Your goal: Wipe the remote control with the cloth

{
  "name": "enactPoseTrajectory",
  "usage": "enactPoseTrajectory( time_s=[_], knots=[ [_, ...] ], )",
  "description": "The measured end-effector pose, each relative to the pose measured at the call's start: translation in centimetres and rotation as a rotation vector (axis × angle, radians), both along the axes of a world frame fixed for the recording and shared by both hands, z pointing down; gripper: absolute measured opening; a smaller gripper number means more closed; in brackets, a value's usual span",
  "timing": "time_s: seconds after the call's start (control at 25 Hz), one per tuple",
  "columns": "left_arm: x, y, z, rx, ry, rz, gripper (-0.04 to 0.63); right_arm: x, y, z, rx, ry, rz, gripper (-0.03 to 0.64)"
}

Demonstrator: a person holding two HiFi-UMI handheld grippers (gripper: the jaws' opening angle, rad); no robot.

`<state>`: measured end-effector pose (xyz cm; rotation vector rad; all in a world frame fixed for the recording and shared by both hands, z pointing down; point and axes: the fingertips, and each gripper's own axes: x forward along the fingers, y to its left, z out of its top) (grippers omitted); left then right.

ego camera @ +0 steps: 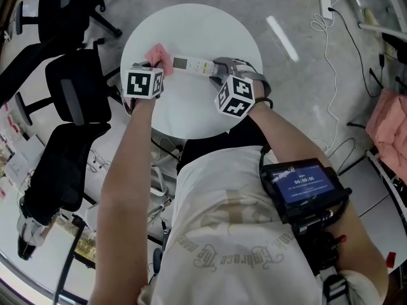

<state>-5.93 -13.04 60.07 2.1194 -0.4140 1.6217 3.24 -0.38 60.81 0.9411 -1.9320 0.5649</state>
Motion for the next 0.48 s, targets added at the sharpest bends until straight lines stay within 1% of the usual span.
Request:
enactPoseTrajectory(
  time_s=[0.12, 0.28, 0.4, 0.48],
  knots=[
    [-0.2, -0.1, 0.1, 0.005, -0.007, 0.03, 0.02, 0.0, 0.1, 0.1, 0.0, 0.006, -0.01, 0.216],
    [0.5, 1.4, 0.8, -0.008, -0.037, 0.126, 0.02, -0.1, 0.1, 0.1, 0.0, 0.008, -0.015, 0.216],
    [1.2, 2.2, 0.7, -0.015, -0.025, 0.142, 0.02, -0.1, 0.1, 0.1, -0.004, 0.008, -0.013, 0.216],
    [1.7, 2.6, 0.5, -0.027, -0.003, 0.146, 0.02, 0.0, 0.2, 0.1, -0.005, 0.009, -0.009, 0.216]
  ],
)
